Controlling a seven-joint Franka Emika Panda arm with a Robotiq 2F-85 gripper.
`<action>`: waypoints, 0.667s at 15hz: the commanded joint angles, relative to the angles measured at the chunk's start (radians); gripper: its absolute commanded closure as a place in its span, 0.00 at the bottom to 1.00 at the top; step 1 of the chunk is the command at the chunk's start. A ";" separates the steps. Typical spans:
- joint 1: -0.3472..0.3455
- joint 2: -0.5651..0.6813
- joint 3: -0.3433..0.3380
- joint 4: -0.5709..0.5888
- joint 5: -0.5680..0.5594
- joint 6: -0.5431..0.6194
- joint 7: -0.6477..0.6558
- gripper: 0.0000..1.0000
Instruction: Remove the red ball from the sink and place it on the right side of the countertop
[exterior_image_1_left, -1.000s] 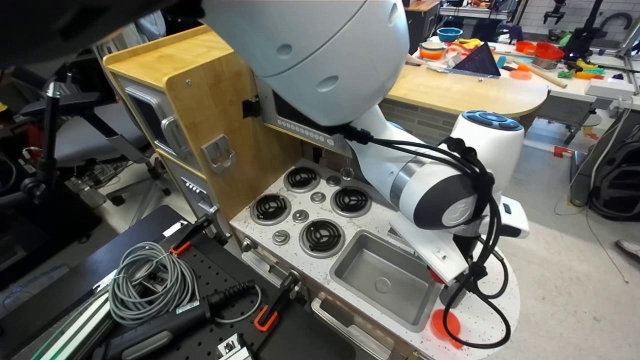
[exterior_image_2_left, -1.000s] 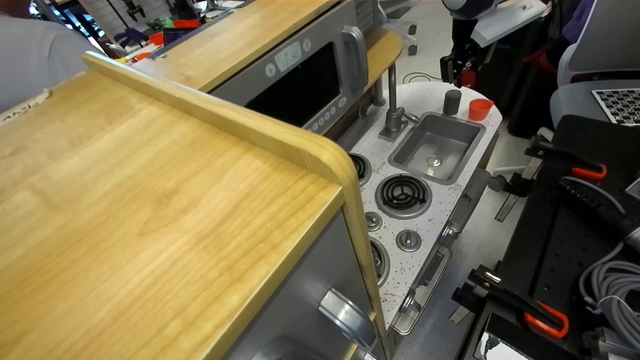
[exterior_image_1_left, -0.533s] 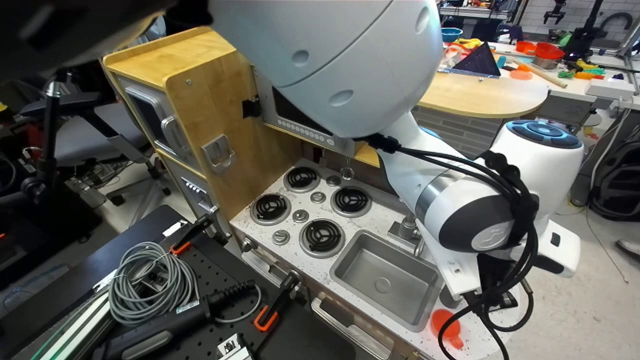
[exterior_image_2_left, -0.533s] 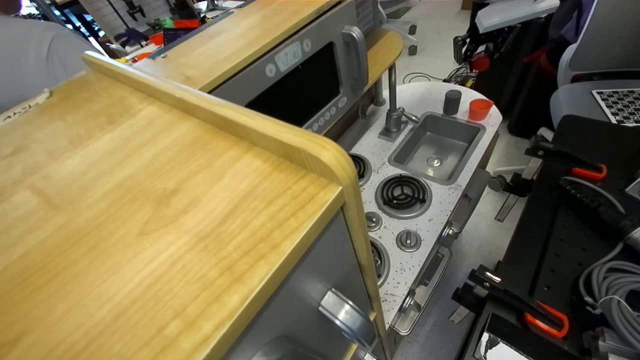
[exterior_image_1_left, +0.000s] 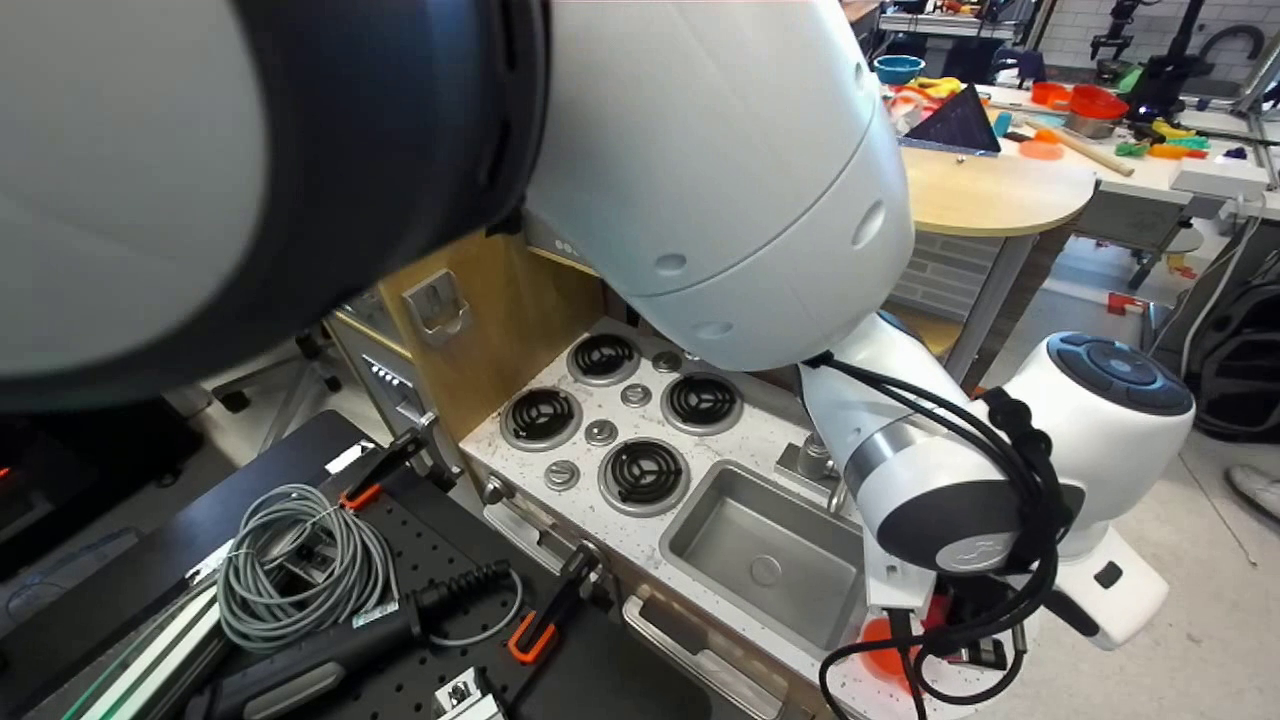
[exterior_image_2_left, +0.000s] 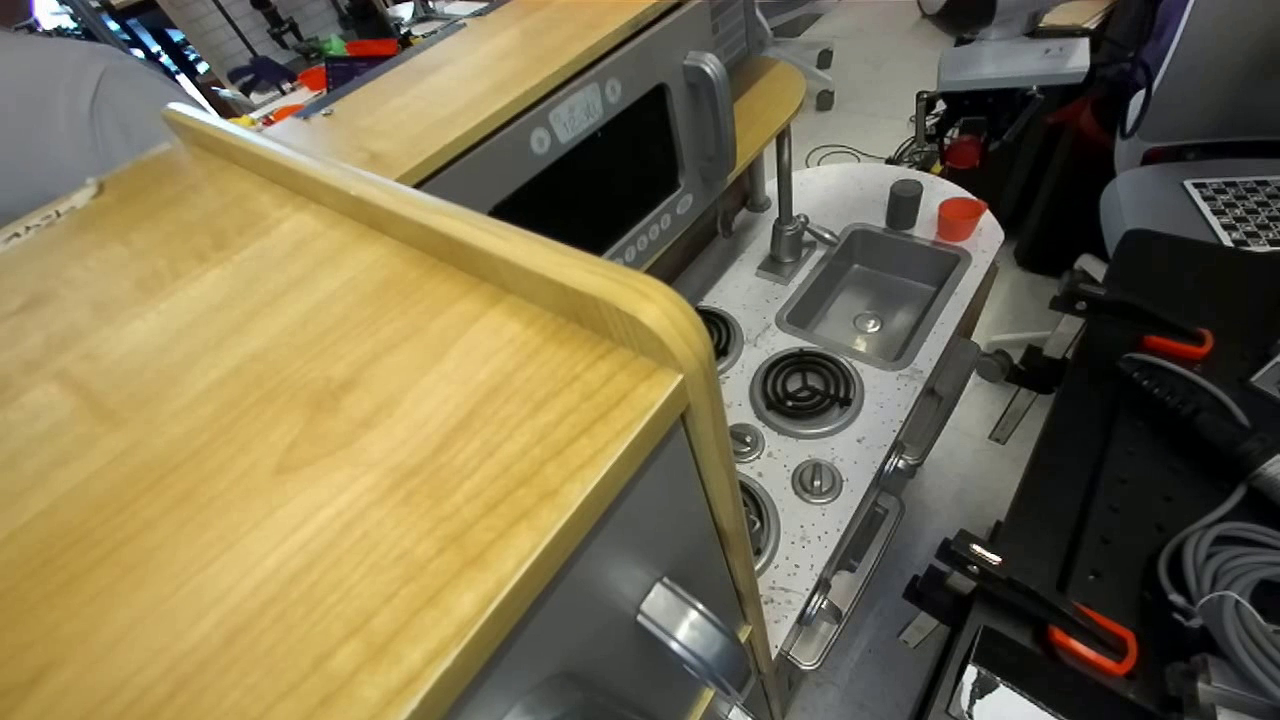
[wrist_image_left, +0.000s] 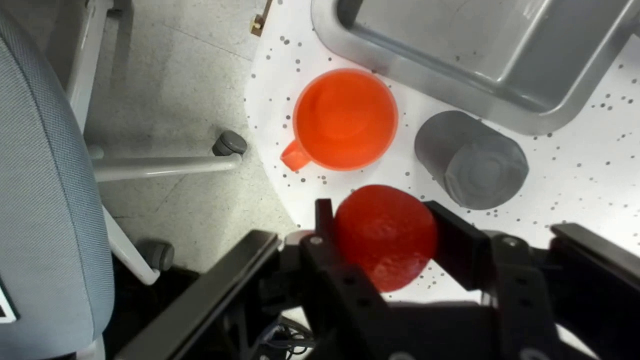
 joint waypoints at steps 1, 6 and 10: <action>-0.018 0.092 0.006 0.117 0.062 0.000 0.072 0.78; -0.036 0.165 0.006 0.213 0.106 -0.015 0.152 0.78; -0.058 0.217 0.006 0.280 0.123 -0.015 0.183 0.78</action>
